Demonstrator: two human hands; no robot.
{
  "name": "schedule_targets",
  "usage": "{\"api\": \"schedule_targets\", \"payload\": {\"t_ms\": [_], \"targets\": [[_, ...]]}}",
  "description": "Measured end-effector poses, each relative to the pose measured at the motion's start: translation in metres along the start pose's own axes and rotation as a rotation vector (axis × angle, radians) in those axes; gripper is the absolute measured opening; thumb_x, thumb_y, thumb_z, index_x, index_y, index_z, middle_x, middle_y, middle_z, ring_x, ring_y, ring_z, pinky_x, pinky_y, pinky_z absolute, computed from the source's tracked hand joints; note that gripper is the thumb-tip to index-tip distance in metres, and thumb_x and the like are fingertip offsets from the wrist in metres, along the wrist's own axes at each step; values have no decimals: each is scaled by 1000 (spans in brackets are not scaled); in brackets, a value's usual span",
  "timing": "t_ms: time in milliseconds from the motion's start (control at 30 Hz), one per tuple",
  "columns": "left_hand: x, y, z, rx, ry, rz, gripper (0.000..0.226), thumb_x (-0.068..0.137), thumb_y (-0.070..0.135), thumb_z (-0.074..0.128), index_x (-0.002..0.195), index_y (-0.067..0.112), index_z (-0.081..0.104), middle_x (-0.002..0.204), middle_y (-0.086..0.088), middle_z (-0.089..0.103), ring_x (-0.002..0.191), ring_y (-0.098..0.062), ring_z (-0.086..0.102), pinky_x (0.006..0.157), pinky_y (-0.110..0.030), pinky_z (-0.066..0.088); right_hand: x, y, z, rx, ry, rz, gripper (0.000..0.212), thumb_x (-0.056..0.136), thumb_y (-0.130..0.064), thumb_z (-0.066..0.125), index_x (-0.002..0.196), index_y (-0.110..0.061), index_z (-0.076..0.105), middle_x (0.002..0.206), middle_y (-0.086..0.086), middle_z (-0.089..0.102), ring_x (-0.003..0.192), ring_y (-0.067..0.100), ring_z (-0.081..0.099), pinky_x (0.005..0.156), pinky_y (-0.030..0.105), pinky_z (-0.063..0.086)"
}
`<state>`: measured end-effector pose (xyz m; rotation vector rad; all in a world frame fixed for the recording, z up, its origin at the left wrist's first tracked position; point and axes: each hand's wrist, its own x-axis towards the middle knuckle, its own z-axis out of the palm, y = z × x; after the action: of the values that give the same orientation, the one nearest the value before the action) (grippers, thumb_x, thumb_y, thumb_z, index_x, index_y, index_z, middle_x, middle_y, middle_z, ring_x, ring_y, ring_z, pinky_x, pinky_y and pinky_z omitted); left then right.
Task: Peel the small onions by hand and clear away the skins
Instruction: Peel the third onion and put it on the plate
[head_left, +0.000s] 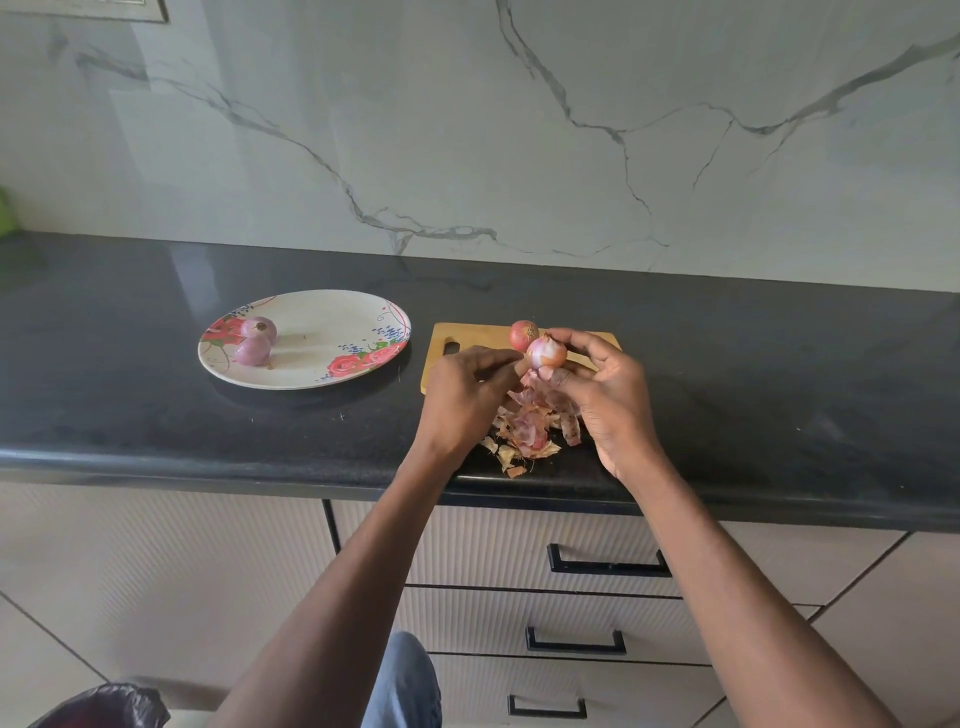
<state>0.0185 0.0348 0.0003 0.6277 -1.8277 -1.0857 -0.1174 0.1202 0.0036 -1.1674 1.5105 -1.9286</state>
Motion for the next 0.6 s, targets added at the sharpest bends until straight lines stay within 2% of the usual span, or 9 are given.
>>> {"api": "schedule_targets", "payload": {"t_ms": [100, 167, 333, 433, 533, 600], "targets": [[0, 0, 1, 6, -3, 4, 22, 95, 16, 69, 113, 4, 75, 96, -6, 74, 80, -13, 73, 73, -29, 60, 2, 4, 0, -23, -8, -2, 45, 80, 7, 78, 121, -11, 69, 114, 5, 75, 102, 19, 74, 83, 37, 61], [0, 0, 0, 32, 15, 13, 19, 95, 15, 69, 110, 6, 76, 94, -6, 75, 79, -14, 73, 74, -30, 61, 2, 6, 0, -40, -19, -9, 46, 81, 6, 77, 122, -12, 69, 117, 9, 74, 102, 21, 74, 86, 39, 61], [0, 1, 3, 146, 34, 39, 16, 96, 12, 67, 105, 6, 78, 94, -6, 77, 74, -9, 71, 70, -22, 58, 2, 7, 2, -90, -34, -45, 44, 83, 4, 77, 119, -19, 69, 122, 10, 71, 100, 15, 74, 81, 28, 61], [0, 2, 2, 155, 39, 36, 15, 95, 13, 67, 102, 6, 78, 88, -5, 77, 72, -11, 71, 71, -31, 60, 1, 5, 4, -133, -42, -59, 43, 83, 2, 77, 116, -25, 69, 124, 8, 70, 101, 14, 73, 87, 30, 60], [0, 2, 2, 143, 35, -4, 14, 94, 12, 67, 96, 5, 78, 81, -4, 76, 68, -18, 72, 70, -43, 61, 0, 5, 5, -169, -51, -66, 42, 83, 1, 78, 120, -17, 69, 126, 7, 69, 104, 12, 72, 90, 35, 60], [-1, 4, 2, 140, 40, -14, 13, 93, 11, 66, 91, 6, 78, 78, -4, 75, 65, -20, 71, 67, -46, 60, 0, 5, 4, -172, -54, -62, 42, 84, 0, 78, 122, -15, 69, 126, 7, 70, 104, 13, 72, 90, 36, 60]]}}
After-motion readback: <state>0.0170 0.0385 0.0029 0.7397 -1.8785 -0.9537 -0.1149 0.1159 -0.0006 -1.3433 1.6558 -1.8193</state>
